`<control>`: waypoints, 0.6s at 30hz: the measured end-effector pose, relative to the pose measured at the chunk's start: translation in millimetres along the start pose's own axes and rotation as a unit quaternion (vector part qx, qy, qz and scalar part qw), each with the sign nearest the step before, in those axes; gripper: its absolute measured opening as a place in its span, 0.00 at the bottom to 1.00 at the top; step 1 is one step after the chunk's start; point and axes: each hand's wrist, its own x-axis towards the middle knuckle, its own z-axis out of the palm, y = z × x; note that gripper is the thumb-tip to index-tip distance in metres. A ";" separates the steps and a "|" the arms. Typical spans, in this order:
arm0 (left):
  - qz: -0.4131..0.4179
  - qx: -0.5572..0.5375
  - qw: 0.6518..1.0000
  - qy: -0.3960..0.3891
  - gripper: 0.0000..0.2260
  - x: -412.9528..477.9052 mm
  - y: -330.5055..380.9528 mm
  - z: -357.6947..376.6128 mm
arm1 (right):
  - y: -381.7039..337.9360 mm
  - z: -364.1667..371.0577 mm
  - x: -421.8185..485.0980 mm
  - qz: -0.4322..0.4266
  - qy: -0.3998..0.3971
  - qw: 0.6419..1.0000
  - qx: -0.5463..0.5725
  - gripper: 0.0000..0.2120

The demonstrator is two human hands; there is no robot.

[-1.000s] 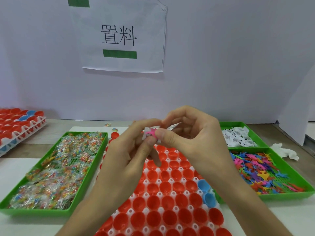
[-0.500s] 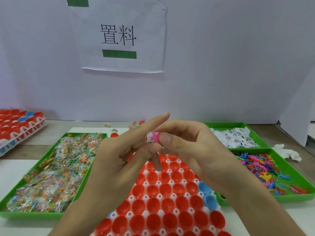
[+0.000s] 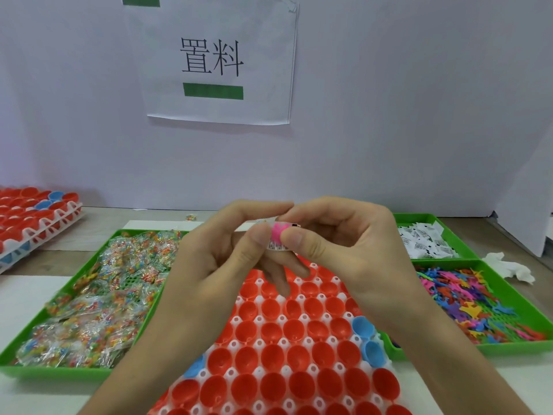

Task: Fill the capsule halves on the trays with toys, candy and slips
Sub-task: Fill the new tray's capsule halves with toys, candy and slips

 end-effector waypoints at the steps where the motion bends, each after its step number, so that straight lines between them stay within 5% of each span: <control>1: 0.006 0.015 1.000 0.025 0.09 0.4 -0.5 0.8 | -0.7 0.4 -0.5 -0.005 0.004 1.000 -0.004 0.06; 6: 0.054 0.104 0.987 0.106 0.05 1.4 4.0 -0.1 | 2.8 8.6 -2.1 -0.011 0.038 0.999 0.033 0.08; 12: 0.053 0.108 0.985 0.126 0.04 1.3 4.2 -3.9 | 16.8 22.3 0.5 0.087 0.055 0.979 0.176 0.13; 18: 0.005 0.220 0.965 0.142 0.01 18.2 6.5 -64.6 | 27.6 29.8 45.0 0.035 0.085 0.995 -0.045 0.08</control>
